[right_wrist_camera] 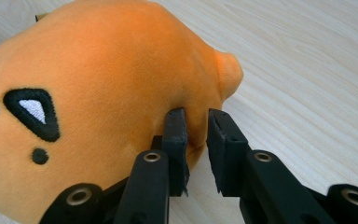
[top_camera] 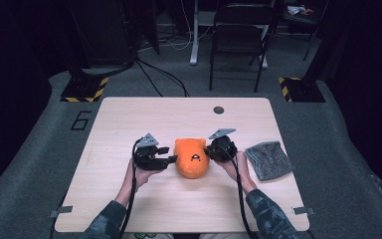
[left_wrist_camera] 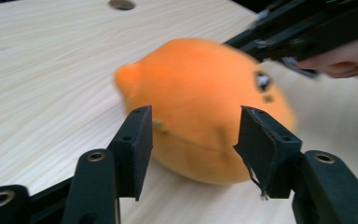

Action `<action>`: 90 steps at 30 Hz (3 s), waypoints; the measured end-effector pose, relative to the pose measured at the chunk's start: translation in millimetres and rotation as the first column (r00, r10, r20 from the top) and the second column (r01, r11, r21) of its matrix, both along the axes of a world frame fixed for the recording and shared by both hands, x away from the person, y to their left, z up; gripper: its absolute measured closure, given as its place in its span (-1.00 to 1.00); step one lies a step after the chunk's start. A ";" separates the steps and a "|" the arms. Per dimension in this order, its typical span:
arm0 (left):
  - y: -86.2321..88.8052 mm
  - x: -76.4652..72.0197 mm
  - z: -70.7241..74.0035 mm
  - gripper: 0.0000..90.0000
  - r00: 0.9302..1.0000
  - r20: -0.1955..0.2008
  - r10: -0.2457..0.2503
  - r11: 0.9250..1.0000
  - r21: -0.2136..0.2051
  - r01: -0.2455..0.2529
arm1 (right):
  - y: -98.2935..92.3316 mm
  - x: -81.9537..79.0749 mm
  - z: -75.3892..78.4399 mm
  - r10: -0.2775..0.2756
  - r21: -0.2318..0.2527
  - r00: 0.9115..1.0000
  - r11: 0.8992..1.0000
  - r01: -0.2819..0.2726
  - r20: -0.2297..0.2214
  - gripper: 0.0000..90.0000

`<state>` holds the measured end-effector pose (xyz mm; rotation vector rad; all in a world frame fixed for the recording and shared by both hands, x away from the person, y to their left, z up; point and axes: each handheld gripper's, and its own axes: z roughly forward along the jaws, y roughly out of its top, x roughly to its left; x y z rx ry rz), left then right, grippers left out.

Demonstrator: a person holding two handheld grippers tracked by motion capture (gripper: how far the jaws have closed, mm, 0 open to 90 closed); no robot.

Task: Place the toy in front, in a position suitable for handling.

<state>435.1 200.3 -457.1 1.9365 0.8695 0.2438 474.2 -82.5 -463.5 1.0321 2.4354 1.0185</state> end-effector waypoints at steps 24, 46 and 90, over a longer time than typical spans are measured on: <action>-17.4 4.7 -27.6 0.79 0.998 -0.057 -0.026 1.000 0.014 0.027 | -8.0 -1.2 5.0 -0.066 0.010 0.998 0.998 0.067 -0.019 -0.01; -14.1 0.2 -17.9 -0.09 0.997 -0.076 -0.011 0.997 0.082 0.017 | 37.3 -13.0 7.1 -0.126 0.116 0.981 0.983 0.144 -0.149 0.29; 33.1 6.5 -50.7 -0.75 0.993 -0.084 0.089 0.964 0.258 -0.065 | 16.0 12.3 21.2 0.380 -0.019 0.925 0.925 -0.380 -0.015 0.37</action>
